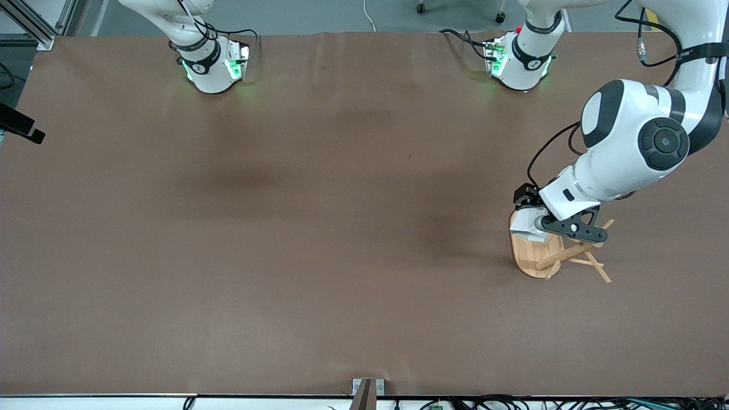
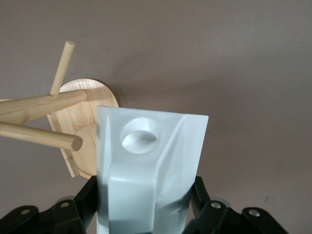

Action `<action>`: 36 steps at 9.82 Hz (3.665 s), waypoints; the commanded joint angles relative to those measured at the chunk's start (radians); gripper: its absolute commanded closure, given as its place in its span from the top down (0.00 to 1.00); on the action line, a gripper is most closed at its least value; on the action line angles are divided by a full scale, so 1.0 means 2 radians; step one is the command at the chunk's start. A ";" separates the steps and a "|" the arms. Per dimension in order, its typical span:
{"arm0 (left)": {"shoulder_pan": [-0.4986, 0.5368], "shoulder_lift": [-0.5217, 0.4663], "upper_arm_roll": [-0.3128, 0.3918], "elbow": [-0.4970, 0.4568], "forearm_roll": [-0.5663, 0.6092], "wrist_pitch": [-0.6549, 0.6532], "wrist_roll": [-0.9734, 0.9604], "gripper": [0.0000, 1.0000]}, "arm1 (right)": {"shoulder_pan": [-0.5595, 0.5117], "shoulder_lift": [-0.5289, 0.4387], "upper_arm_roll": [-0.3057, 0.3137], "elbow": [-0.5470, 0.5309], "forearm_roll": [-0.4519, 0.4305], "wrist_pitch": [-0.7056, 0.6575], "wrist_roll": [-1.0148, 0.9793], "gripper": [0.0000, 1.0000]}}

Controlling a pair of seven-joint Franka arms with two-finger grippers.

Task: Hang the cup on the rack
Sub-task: 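Carry the cup with the left gripper over the wooden rack, then lower the cup's handle hole onto a rack peg with the left gripper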

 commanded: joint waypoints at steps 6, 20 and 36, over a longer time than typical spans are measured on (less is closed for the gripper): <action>0.024 0.008 -0.005 -0.031 -0.012 0.030 0.045 0.01 | -0.001 0.000 0.003 0.008 -0.001 -0.006 0.005 1.00; 0.042 0.020 -0.004 -0.025 -0.016 0.039 0.079 0.01 | -0.001 0.000 0.003 0.008 0.001 -0.008 0.005 1.00; 0.062 0.046 -0.004 0.002 -0.039 0.039 0.080 1.00 | -0.001 0.003 0.001 0.008 0.001 -0.008 -0.003 1.00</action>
